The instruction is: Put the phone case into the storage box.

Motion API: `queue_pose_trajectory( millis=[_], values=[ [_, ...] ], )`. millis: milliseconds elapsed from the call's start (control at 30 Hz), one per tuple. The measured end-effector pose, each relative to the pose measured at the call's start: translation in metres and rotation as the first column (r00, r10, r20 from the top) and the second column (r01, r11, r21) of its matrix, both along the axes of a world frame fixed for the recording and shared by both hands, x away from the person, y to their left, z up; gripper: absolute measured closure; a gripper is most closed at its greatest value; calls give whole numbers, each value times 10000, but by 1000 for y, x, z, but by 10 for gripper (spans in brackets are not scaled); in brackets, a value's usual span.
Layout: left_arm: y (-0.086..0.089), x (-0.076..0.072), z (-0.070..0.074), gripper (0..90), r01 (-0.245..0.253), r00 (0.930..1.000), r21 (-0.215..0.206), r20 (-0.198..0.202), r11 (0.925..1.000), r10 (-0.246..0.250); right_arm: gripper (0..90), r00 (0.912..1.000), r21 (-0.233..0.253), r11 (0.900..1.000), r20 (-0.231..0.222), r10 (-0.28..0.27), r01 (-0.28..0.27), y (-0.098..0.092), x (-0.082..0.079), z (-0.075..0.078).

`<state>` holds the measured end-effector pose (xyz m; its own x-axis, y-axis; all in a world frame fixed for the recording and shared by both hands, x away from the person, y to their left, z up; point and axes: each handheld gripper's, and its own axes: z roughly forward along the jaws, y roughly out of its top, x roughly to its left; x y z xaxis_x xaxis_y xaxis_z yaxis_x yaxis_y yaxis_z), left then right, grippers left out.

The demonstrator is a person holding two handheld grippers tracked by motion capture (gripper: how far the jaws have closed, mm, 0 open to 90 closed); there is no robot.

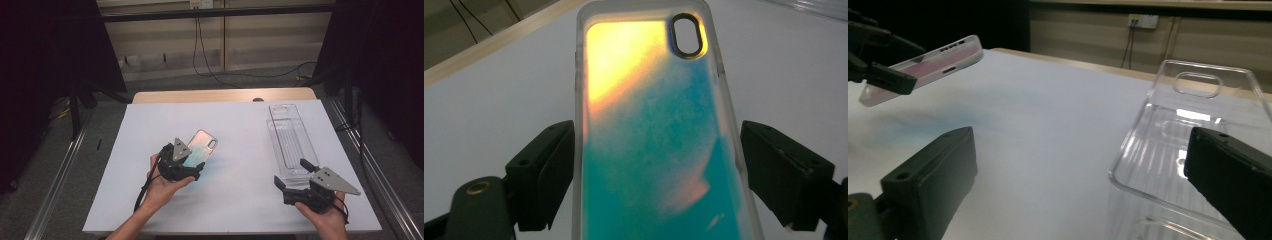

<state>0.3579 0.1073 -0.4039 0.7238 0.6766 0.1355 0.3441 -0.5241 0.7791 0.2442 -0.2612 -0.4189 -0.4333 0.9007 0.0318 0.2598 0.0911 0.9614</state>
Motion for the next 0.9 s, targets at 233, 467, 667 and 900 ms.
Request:
queue_pose_trajectory(
  millis=[233, 467, 667, 900],
  values=[
    [-6, -4, -2, 171, 148, 9999, 68, 76, 9999, -148, 15, 9988, -109, 9987, 11, 497, -497, 8, 16, 14],
    [-10, -7, -3, 171, 234, 9993, 218, 280, 9995, -240, 18, 9972, -255, 9971, -236, 714, -720, 29, 34, 15],
    [-11, -10, -1, 171, 146, 9983, 249, 554, 9996, -160, 32, 9939, -49, 9954, -548, 956, -960, 36, 41, 18],
    [-17, -14, -2, 171, 419, 9966, 446, 691, 9981, -449, 83, 9836, -419, 9893, -1210, 1335, -1395, 58, 52, 13]
  ],
)
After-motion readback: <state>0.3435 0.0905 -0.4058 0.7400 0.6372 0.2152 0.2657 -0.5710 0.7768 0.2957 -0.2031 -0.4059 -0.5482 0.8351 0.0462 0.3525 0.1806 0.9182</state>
